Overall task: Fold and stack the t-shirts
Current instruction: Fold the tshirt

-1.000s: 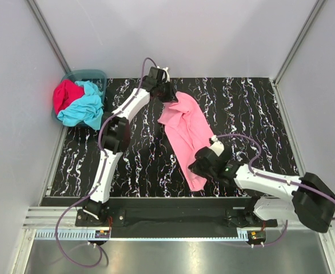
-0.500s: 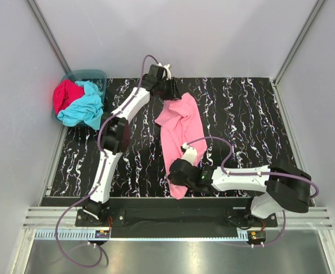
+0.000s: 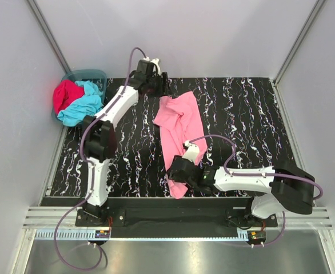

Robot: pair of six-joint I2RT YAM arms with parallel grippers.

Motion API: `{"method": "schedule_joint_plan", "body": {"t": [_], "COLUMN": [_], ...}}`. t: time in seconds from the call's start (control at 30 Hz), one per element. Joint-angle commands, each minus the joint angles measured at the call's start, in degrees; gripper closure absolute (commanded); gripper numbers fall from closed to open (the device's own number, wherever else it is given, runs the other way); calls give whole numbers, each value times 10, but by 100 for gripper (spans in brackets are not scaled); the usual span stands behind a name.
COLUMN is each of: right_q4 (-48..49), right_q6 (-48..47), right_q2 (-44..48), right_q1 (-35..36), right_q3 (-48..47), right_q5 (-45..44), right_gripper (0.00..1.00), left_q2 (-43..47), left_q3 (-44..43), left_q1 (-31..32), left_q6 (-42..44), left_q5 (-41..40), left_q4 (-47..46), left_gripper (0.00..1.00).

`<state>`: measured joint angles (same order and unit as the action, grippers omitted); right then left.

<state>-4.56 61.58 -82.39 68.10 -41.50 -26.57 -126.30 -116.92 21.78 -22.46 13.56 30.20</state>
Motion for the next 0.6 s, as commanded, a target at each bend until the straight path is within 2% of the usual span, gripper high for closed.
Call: {"method": "schedule_joint_plan", "body": {"t": [0.0,0.03,0.13,0.2,0.23,0.3,0.33,0.4,0.57], "right_q4": [-5,-11,-46,-69,-77,-85,-88,-86,-84], "right_q6": [-17,-31,-65,-86,-105,-124,-135,-160,-215], "right_q2": [28,31,52,80,91,121,129,141,82], "right_q1": [3,2,2,-2,-15,-43,-93,-146,-286], "right_q3": [-18,-23,-47,-65,-69,-81,-82,-95,-151], "right_q5": [-51,-55,-84,-114,-122,-117,-105,-66,11], "right_gripper": [52,47,39,38,37,36,36,36,36], "left_q2": [92,120,183,221,264,304,335,355,374], "left_q3": [25,42,98,147,216,289,361,456,611], "left_q1": [-8,-9,-10,-10,-10,-10,-11,-13,-13], "left_q6": [17,18,11,2,-9,-21,-35,-52,-122], "left_q5": [-44,-46,-34,-24,-25,-38,-41,-45,-44], "left_q4": [-27,-27,-34,-62,-83,-148,-170,-234,-368], "left_gripper": [38,38,38,39,38,39,39,39,41]}}
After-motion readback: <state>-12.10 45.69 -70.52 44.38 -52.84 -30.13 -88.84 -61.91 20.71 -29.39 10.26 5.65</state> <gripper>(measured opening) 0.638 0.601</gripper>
